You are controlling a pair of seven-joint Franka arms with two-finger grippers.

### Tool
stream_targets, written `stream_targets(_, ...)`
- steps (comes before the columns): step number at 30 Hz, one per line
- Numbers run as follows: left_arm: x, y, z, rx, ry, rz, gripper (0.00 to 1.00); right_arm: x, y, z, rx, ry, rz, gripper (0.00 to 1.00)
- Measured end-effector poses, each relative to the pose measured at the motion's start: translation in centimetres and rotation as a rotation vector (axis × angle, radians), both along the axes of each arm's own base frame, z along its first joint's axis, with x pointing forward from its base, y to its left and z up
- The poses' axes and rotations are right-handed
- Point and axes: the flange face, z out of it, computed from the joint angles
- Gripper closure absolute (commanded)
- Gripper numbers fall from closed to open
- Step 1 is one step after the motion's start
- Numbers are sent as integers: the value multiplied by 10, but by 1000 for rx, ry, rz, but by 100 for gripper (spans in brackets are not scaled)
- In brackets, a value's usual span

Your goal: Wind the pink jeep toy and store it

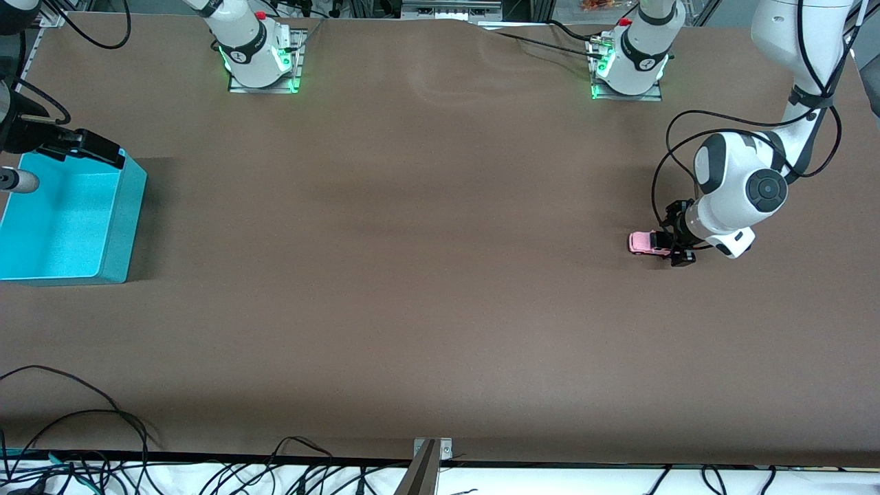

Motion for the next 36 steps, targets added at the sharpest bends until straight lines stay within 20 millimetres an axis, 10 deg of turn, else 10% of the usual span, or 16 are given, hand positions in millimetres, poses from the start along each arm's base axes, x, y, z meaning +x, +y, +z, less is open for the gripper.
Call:
stream_targets(13, 0, 0, -3, 0, 4, 5, 73, 0, 0, 0, 0, 0, 0, 0)
stream_targets(36, 1, 2, -2, 11, -1, 30, 76, 0, 0, 0, 0, 1, 0, 0)
